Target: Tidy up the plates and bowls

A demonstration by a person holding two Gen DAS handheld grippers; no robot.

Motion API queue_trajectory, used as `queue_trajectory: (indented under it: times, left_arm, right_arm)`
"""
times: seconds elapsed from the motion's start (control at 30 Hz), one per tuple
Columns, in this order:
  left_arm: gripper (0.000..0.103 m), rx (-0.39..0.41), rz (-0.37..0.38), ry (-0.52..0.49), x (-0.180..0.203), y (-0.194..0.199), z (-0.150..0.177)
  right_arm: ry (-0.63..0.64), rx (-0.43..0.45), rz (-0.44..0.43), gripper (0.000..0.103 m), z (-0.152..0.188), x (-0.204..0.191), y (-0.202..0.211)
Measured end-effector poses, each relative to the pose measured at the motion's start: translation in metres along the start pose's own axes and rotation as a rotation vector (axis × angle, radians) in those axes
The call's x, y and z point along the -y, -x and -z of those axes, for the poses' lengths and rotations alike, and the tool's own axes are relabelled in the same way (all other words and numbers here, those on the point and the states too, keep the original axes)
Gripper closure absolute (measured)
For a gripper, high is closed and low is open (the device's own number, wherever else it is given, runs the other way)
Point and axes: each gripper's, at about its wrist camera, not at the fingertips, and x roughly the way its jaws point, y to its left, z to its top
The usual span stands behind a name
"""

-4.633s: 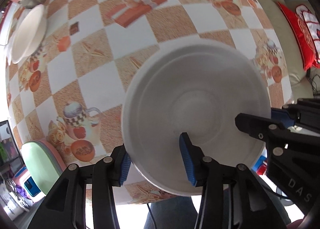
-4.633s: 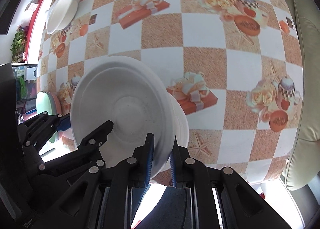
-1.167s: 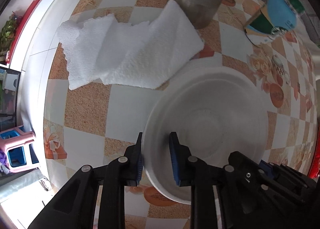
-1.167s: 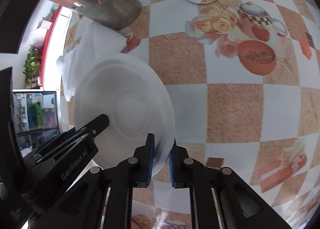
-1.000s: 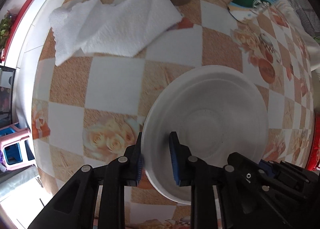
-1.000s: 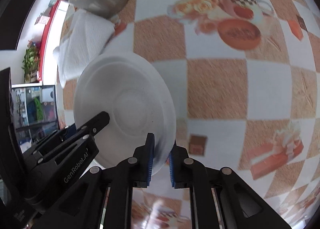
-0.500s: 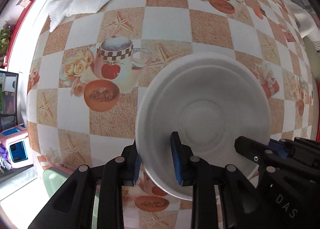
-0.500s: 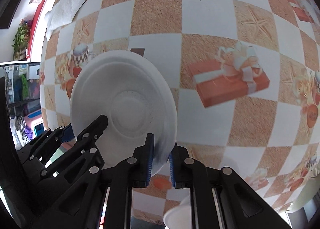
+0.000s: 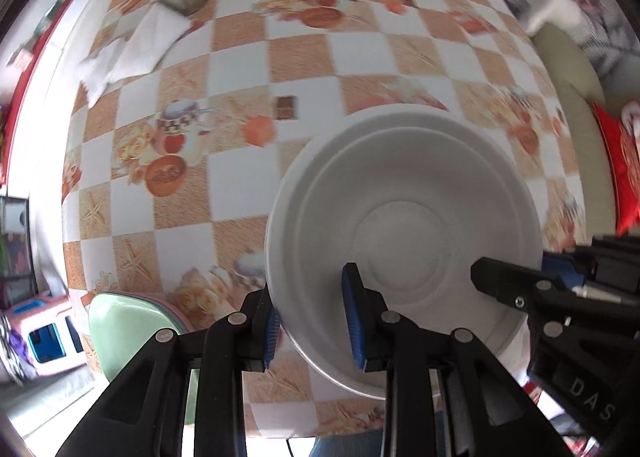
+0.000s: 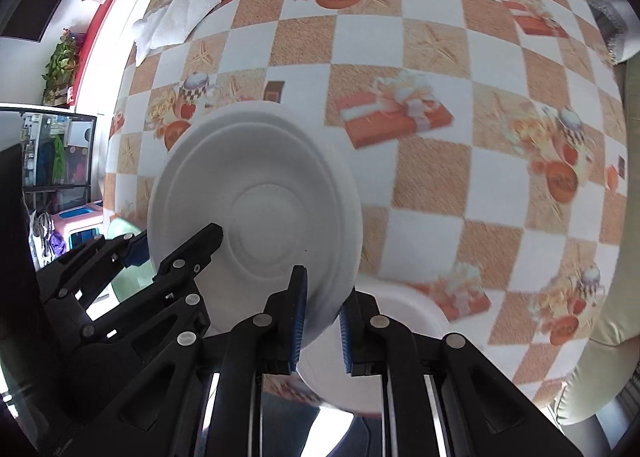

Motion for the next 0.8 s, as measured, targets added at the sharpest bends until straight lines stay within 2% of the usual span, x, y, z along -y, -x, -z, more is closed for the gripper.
queue_trajectory:
  times: [0.13,0.27,0.4,0.6,0.7,0.8]
  left_arm:
    - [0.072,-0.046,0.025,-0.133,0.034,-0.008,0.019]
    - [0.071,-0.122,0.058,-0.197,0.06,-0.025,0.03]
    - [0.071,-0.155,0.061,-0.222,0.071,-0.037,0.036]
    - [0.068,-0.169,0.056,-0.223,0.076,-0.041,0.042]
    - [0.057,-0.172,0.025,-0.223,0.077,-0.041,0.046]
    - [0.041,-0.16,0.018,-0.204,0.073,-0.038,0.048]
  right_arm:
    - [-0.018,-0.024,0.03,0.085,0.034,0.023,0.006]
    - [-0.065,-0.071,0.041,0.084,0.067,0.052,-0.001]
    - [-0.105,-0.097,0.042,0.084,0.084,0.072,-0.013]
    - [-0.118,-0.1,0.043,0.084,0.091,0.078,-0.024]
    - [-0.103,-0.099,0.053,0.084,0.093,0.08,-0.023]
    - [-0.093,-0.093,0.082,0.084,0.091,0.074,-0.026]
